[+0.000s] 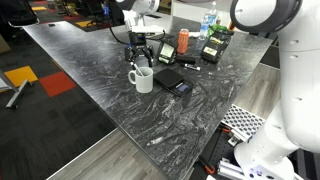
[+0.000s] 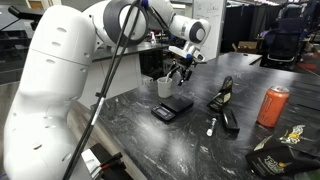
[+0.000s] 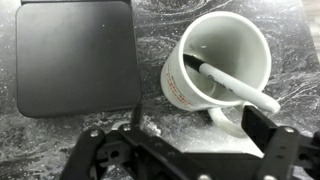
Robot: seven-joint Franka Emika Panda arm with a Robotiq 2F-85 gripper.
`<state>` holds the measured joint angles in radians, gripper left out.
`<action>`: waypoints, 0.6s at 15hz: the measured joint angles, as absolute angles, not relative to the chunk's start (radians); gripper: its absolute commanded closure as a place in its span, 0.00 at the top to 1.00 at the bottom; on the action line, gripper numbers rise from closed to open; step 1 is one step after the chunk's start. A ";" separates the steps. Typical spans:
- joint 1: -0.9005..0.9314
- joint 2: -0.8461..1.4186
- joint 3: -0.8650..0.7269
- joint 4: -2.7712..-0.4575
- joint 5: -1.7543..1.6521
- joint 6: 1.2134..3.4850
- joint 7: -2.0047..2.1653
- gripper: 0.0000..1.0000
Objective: Push the mug forwards.
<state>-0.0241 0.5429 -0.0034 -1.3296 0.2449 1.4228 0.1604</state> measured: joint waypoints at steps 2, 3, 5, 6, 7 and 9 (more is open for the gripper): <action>-0.024 0.543 0.002 -1.330 0.265 1.408 0.123 1.00; -0.024 0.543 0.005 -1.330 0.274 1.398 0.102 1.00; -0.025 0.543 0.012 -1.330 0.285 1.365 0.057 1.00; -0.025 0.543 0.016 -1.330 0.286 1.345 0.031 1.00; -0.025 0.543 0.020 -1.329 0.286 1.322 0.002 1.00; -0.025 0.543 0.024 -1.329 0.286 1.281 -0.046 1.00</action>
<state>-0.0249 0.5429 0.0244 -1.3293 0.2864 1.2811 -0.0461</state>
